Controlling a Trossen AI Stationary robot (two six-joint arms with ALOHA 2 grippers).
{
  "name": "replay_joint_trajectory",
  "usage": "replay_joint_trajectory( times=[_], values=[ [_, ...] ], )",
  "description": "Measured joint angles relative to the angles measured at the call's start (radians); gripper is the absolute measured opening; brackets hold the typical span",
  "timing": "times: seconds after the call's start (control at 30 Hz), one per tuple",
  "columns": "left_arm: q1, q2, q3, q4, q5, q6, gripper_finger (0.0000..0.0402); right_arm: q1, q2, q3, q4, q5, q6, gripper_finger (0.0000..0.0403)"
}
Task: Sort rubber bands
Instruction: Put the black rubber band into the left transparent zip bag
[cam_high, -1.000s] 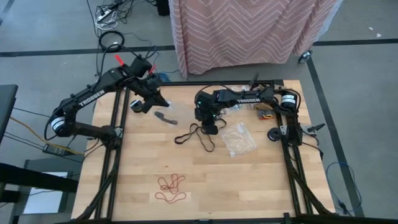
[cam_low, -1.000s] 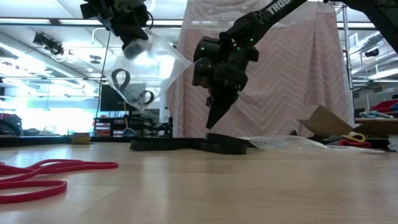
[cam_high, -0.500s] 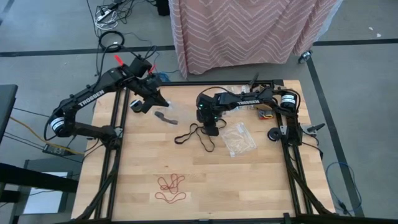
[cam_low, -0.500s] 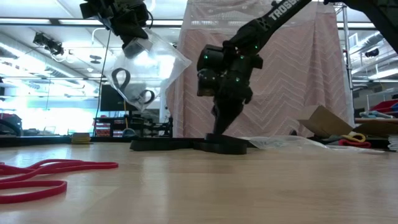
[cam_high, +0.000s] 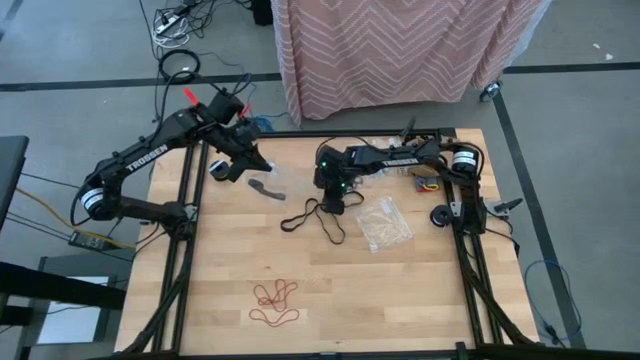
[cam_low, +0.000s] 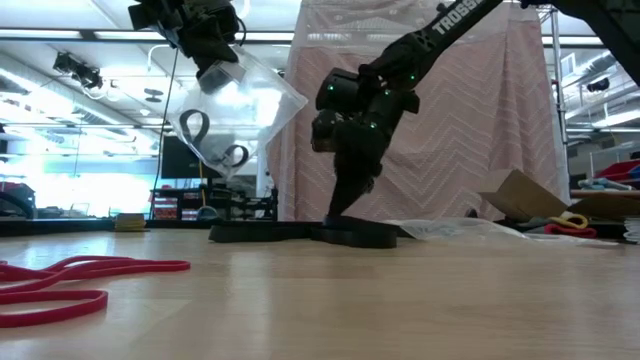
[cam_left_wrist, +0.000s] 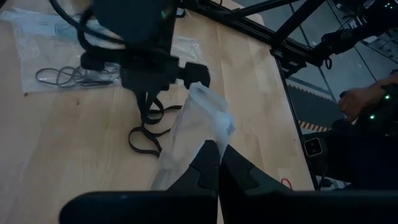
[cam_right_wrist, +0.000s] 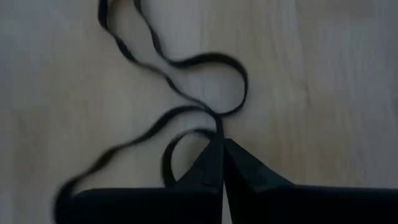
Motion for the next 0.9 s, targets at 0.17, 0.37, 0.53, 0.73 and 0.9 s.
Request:
replay_joint_trajectory(
  times=[0.17,0.37,0.53,0.73,0.9],
  values=[
    [0.000,0.000,0.000,0.005,-0.006,0.001,0.0000,-0.022,-0.048,0.000,0.025,-0.045,0.038,0.0000],
    [0.000,0.000,0.000,0.001,-0.007,0.001,0.0000,-0.030,-0.052,0.000,-0.012,-0.095,-0.099,0.0022],
    [0.000,0.000,0.000,-0.002,-0.006,0.001,0.0000,-0.025,-0.048,0.000,-0.012,-0.132,-0.195,0.0089],
    [0.000,0.000,0.000,-0.001,-0.006,0.001,0.0000,-0.022,-0.045,-0.016,0.021,-0.079,-0.216,0.0146],
    [0.000,0.000,0.000,0.000,-0.007,0.001,0.0000,-0.023,-0.032,-0.067,0.044,-0.072,-0.207,0.0140]
  ],
)
